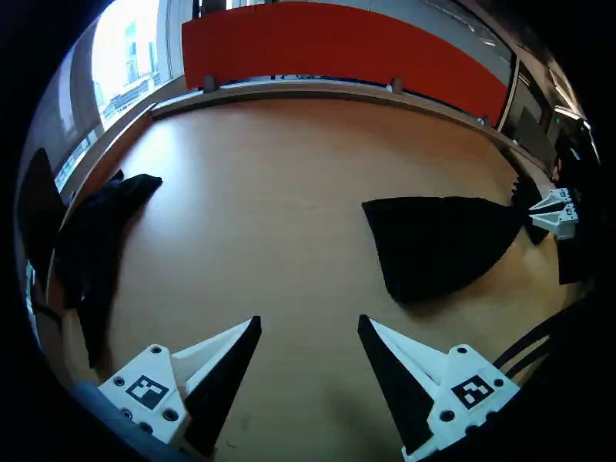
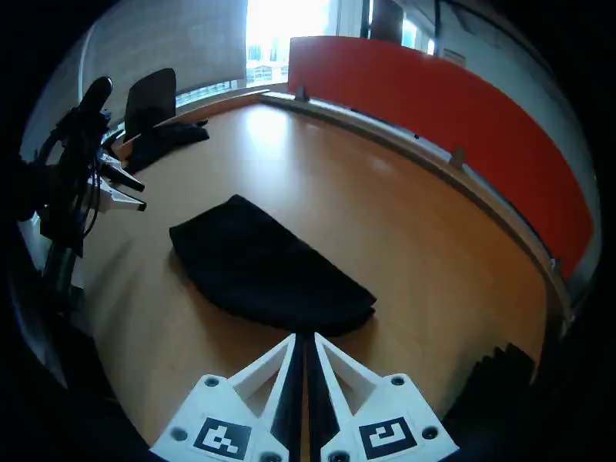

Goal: Fold towel

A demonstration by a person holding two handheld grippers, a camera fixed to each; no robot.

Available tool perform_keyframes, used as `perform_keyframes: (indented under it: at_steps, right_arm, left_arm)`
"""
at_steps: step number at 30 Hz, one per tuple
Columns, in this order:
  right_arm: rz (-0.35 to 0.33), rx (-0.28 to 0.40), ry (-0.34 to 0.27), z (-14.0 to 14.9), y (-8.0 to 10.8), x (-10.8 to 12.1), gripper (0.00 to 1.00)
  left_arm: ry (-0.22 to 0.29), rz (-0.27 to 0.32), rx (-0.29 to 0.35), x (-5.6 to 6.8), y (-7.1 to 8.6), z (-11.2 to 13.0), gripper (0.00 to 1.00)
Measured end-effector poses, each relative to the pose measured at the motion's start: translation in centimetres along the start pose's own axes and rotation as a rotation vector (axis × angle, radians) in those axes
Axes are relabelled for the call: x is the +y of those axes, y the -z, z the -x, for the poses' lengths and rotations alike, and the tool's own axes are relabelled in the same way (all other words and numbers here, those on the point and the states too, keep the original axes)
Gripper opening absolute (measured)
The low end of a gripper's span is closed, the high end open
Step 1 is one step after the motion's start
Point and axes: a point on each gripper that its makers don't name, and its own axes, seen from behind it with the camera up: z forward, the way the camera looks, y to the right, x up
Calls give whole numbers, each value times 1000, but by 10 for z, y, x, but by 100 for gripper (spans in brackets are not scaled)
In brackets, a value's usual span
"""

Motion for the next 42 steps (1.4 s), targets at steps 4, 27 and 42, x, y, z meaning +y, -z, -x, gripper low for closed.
perform_keyframes:
  at_steps: [4,27,42]
  right_arm:
    - [14,28,23,-18,10,4,8]
    - [4,86,115,-58,26,0,9]
    - [-119,112,190,-94,-16,-56,9]
  left_arm:
    - [1,1,2,0,0,-2,93]
    - [-8,9,18,6,3,-7,93]
    - [12,3,47,1,17,-12,93]
